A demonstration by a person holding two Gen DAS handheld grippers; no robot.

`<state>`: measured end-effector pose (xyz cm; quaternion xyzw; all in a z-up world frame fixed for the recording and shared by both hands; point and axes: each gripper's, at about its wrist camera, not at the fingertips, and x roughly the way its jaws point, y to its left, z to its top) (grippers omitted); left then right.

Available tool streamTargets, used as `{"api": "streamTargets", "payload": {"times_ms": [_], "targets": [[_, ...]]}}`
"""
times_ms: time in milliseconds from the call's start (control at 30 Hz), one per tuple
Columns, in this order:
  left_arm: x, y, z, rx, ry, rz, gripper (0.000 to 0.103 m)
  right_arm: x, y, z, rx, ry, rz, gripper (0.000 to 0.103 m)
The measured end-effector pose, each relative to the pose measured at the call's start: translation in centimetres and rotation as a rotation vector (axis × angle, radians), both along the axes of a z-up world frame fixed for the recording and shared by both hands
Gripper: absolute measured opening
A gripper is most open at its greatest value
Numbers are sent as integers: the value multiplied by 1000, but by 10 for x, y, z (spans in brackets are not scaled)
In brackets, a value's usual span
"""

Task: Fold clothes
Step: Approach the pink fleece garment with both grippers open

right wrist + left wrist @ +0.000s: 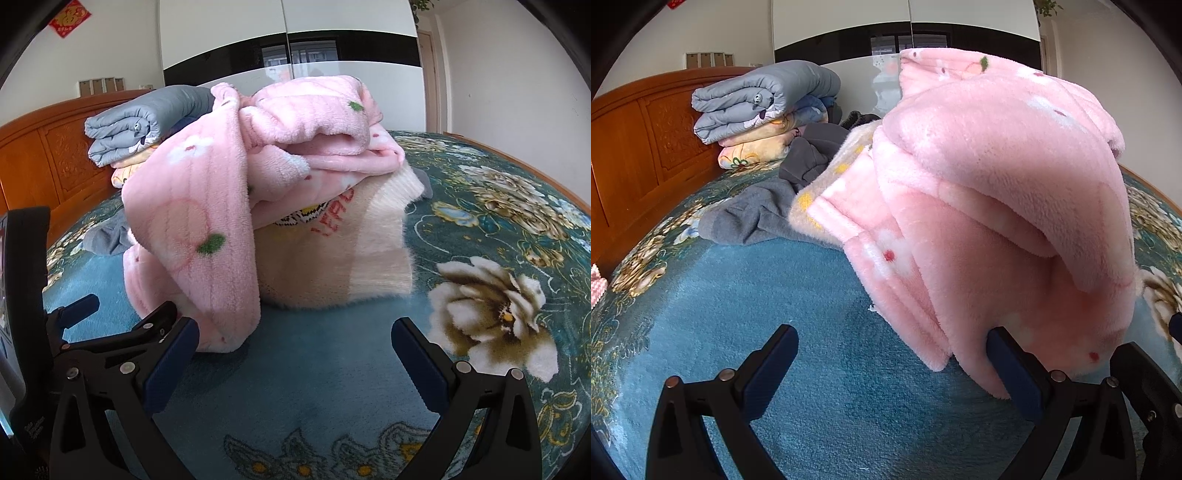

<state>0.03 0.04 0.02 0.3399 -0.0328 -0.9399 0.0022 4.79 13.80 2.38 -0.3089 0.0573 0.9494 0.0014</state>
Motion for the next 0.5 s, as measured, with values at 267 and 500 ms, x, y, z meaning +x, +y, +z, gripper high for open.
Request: {"api": "streamTargets", "payload": {"times_ms": [267, 500], "targets": [[7, 9, 4, -13, 5, 6, 103, 1, 1, 0, -6, -1, 2, 103], [4, -1, 6, -2, -2, 6, 103, 2, 3, 1, -18, -3, 1, 103]]}}
